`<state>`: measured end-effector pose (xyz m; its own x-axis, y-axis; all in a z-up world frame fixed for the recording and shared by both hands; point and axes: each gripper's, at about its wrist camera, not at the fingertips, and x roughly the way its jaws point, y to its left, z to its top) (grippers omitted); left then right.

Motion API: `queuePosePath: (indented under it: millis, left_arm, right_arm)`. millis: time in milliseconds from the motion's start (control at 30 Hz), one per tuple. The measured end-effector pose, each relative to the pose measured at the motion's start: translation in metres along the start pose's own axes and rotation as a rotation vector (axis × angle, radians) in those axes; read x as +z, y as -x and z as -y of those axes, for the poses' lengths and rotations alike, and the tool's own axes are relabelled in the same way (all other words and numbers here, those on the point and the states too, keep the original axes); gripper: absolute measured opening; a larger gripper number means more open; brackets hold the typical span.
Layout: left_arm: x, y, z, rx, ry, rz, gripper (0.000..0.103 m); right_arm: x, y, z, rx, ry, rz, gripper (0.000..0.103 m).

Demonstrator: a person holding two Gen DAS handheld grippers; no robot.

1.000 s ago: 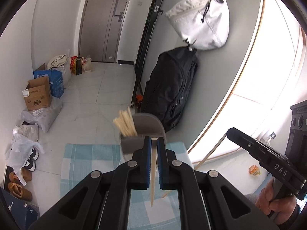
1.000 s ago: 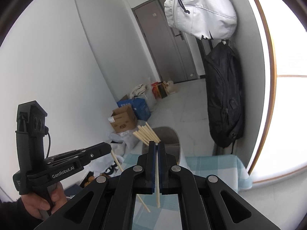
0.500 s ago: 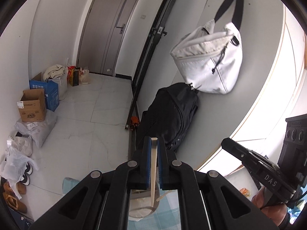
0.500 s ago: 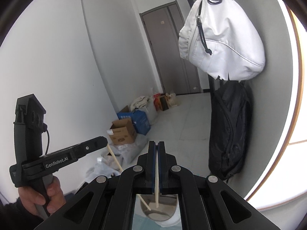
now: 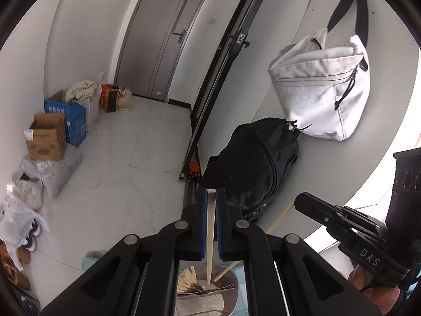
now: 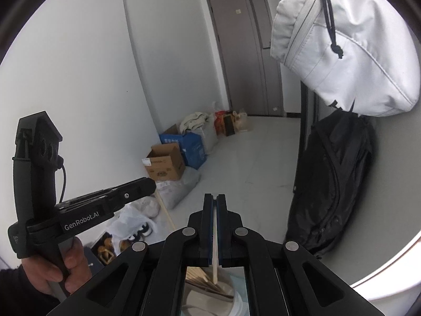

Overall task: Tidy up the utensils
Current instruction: 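Carry both held chopsticks up over the white holder with both tools, then open both tools to drop the chopsticks into the holder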

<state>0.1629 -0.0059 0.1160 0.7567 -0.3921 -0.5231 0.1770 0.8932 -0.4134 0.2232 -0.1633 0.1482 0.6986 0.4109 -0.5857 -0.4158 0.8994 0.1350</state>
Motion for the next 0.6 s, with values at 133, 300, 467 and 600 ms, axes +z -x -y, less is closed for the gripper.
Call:
queuePosePath:
  millis: [133, 300, 467, 600]
  left_arm:
    - [-0.009, -0.007, -0.013, -0.007, 0.039, -0.014, 0.002]
    - [-0.015, -0.005, -0.015, -0.015, 0.038, -0.001, 0.002]
    - [-0.019, -0.013, -0.018, -0.027, 0.036, -0.036, 0.002]
    - [-0.024, -0.019, -0.021, -0.053, 0.033, -0.078, 0.002]
  right_arm:
    - [-0.009, -0.020, -0.004, 0.000, 0.028, -0.042, 0.001]
    - [-0.019, -0.037, -0.010, 0.002, 0.058, -0.082, 0.001]
    - [-0.027, -0.053, -0.015, 0.021, 0.062, -0.123, 0.002]
    - [-0.035, -0.063, -0.015, 0.047, 0.039, -0.158, 0.002]
